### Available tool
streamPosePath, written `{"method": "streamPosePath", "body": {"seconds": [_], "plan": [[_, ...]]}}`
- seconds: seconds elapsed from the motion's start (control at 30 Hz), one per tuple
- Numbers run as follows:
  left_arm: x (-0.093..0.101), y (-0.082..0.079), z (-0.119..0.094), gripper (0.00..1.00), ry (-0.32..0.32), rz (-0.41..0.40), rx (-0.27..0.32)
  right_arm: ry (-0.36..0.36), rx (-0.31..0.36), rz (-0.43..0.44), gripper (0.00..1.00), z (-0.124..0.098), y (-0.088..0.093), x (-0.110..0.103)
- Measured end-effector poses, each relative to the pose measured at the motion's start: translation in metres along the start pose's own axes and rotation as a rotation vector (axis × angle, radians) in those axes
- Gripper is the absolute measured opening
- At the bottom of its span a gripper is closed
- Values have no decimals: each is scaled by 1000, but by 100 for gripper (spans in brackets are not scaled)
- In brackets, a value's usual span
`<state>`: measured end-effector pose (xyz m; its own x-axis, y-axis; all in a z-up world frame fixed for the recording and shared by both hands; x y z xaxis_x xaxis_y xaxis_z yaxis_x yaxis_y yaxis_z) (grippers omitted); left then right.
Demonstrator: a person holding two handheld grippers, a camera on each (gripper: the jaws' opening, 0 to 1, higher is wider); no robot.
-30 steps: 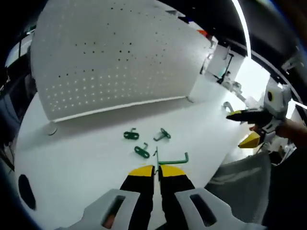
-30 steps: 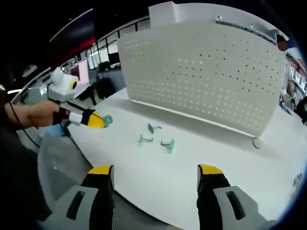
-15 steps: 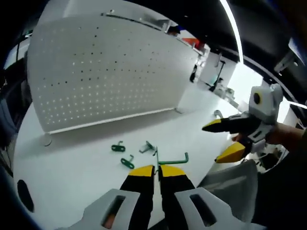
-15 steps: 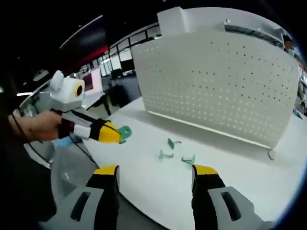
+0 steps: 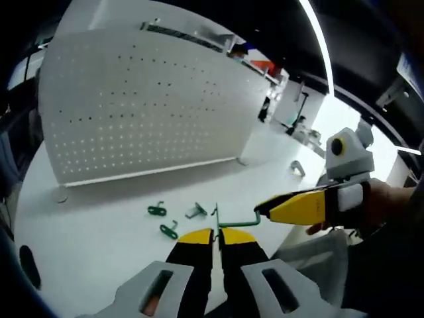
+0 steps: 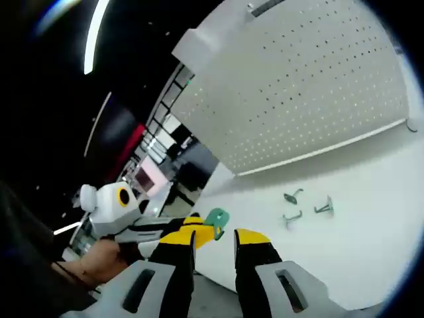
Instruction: Insert the hook assembly into the mounting plate slot until the hook locks in place.
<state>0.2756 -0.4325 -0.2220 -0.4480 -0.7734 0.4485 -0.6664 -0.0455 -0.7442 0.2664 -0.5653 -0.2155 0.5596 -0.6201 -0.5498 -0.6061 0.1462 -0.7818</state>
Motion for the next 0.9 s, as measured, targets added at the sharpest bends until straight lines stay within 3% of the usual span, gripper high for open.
{"method": "streamPosePath", "body": {"seconds": [0.17,0.27,0.4,0.73,0.9], "plan": [[2,-2,2,4,13,2,16,-41,31,135,14,7,1,-2],[5,-2,3,4,23,3,24,-27,27,136,14,10,2,0],[10,-4,3,4,37,5,39,-42,56,205,10,13,0,0],[12,-8,3,4,33,40,67,-32,70,224,6,17,-3,1],[15,-10,2,4,20,67,87,-39,83,297,5,19,-5,1]]}}
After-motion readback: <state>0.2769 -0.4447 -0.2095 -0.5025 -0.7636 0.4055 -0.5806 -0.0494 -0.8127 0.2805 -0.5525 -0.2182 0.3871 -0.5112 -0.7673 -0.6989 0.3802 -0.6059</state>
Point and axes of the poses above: the point that each gripper's makers call its tool centre point, and the gripper's own axes: z roughly forward along the fingers, x roughly to its right, y roughly out of its underside, the point moved 7 cm from there along -z, roughly backward along the fingers, and after that the axes turned 10 degrees about -z, right-handed, at the moved point
